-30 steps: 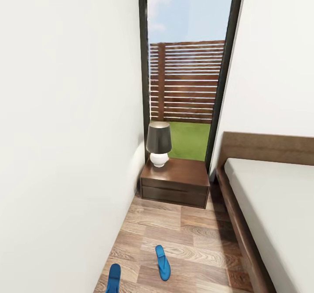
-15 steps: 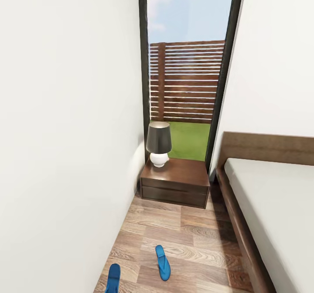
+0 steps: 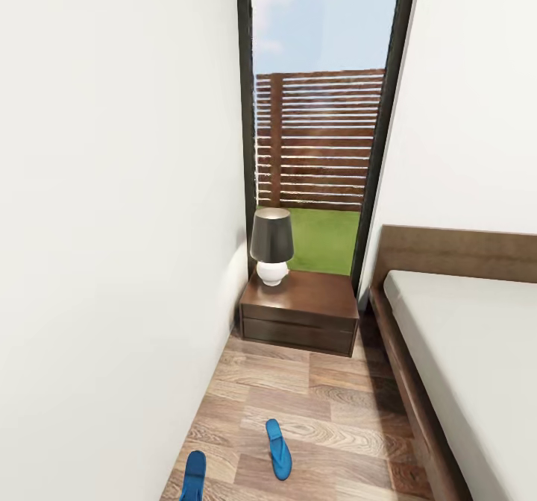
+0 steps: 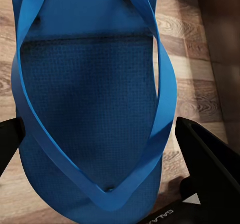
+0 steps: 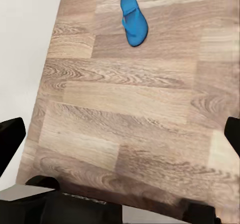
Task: In the bedroom, move the book from the bed onto either nightstand, and place the two sandals side by side next to the bed.
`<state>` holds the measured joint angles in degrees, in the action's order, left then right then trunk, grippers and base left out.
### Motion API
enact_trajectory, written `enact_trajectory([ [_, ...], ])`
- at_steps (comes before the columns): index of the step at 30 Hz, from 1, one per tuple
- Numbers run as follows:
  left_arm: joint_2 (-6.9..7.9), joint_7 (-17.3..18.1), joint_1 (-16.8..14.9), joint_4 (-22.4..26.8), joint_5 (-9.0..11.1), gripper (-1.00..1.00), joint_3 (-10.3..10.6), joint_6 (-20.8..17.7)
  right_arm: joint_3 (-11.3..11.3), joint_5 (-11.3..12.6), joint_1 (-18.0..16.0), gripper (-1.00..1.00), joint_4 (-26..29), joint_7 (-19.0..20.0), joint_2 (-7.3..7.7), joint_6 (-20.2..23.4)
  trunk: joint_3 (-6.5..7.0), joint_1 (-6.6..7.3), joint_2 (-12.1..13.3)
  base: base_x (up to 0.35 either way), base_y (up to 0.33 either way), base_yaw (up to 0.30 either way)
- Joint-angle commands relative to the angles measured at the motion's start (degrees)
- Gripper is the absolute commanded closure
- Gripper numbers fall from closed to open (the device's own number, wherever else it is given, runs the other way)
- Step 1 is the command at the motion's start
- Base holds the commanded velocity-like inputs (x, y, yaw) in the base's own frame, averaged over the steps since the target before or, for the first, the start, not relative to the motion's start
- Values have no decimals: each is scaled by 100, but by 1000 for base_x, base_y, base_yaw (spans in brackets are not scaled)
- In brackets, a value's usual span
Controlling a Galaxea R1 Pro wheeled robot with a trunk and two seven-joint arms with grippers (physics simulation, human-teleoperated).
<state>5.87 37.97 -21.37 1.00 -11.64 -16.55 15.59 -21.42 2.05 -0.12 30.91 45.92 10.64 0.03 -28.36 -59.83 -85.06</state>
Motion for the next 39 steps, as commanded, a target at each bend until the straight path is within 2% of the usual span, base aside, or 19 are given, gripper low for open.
enact_trajectory([
  [1, 1, 8, -5, -2, -62, 100, -46, 32, 3, 7, -2, -100, 471, -265, -93, 274, -5, 0, -3, 0, 0, 0],
  [3, 1, 8, -6, 0, -63, 100, -48, 32, 17, -4, -27, -100, 1309, -814, -290, 1168, -5, 0, -3, 0, 0, 0],
  [5, 1, 8, -7, 0, -65, 100, -49, 32, 25, -8, -91, -100, 1794, -1206, -389, 2005, -5, 0, -3, 0, 0, 0],
  [6, 1, 10, -5, -1, -65, 100, -49, 32, 28, -9, -140, -100, 1926, -1335, -410, 2279, -5, 0, -3, 0, 0, 0],
  [7, 1, 9, -5, 0, -66, 100, -50, 32, 33, -8, -305, -100, 2149, -1571, -440, 2796, -5, 0, -3, 0, 0, 0],
  [8, 1, 11, -5, -1, -66, 100, -50, 32, 35, -9, -421, -100, 2234, -1674, -451, 3036, -5, 0, -3, 0, 0, 0],
  [10, 1, 12, -7, 0, -66, 100, -50, 32, 39, -11, -1039, -100, 2431, -1964, -476, 3862, -5, 0, -3, 0, 0, 0],
  [13, 1, 14, -3, 3, -67, 100, -45, 32, 103, -151, -2054, -100, 2518, -2132, -489, 4753, -5, 0, -3, 0, 0, 0],
  [14, 1, 15, -3, 4, -67, 100, -45, 32, 222, -275, -2279, -100, 2527, -2154, -493, 4982, -5, 0, -3, 0, 0, 0],
  [15, 1, 15, -6, 4, -67, 100, -47, 32, 626, -566, -2533, -100, 2536, -2172, -519, 5361, -5, 0, -3, 0, 0, 0],
  [16, 1, 15, -4, 3, -67, 100, -47, 32, 839, -682, -2598, -100, 2539, -2176, -580, 5509, -5, 0, -3, 0, 0, 0],
  [17, 1, 16, -5, 4, -67, 100, -47, 32, 935, -726, -2622, -100, 2539, -2178, -633, 5569, -5, 0, -3, 0, 0, 0],
  [20, 1, 16, -5, 5, -68, 100, -43, 32, 1259, -882, -2702, -100, 2542, -2189, -1122, 5763, -5, 0, -3, 0, 0, 0],
  [21, 1, 14, -6, 5, -68, 100, -43, 32, 1286, -916, -2714, -100, 2542, -2190, -1195, 5777, -5, 0, -3, 0, 0, 0],
  [22, 1, 12, -5, 5, -67, 100, -46, 32, 1341, -1058, -2822, -100, 2527, -2191, -1344, 5804, -5, 0, -3, 0, 0, 0],
  [23, 1, 11, -6, 5, -67, 100, -48, 32, 1364, -1181, -2923, -100, 2460, -2192, -1400, 5815, -5, 0, -3, 0, 0, 0],
  [24, 1, 12, -3, 6, -67, 100, -49, 32, 1388, -1374, -3022, -100, 2135, -2199, -1450, 5821, -5, 0, -3, 0, 0, 0],
  [29, 1, 11, -2, 6, -67, 100, -50, 37, 1405, -1811, -3112, -100, 724, -2205, -1497, 5804, -5, 0, -3, 0, 0, 0],
  [39, -5, 8, -4, 6, -59, 100, -50, 39, 1402, -1909, -3126, -100, 415, -2195, -1504, 5779, -5, 0, -3, 58, 0, 0],
])
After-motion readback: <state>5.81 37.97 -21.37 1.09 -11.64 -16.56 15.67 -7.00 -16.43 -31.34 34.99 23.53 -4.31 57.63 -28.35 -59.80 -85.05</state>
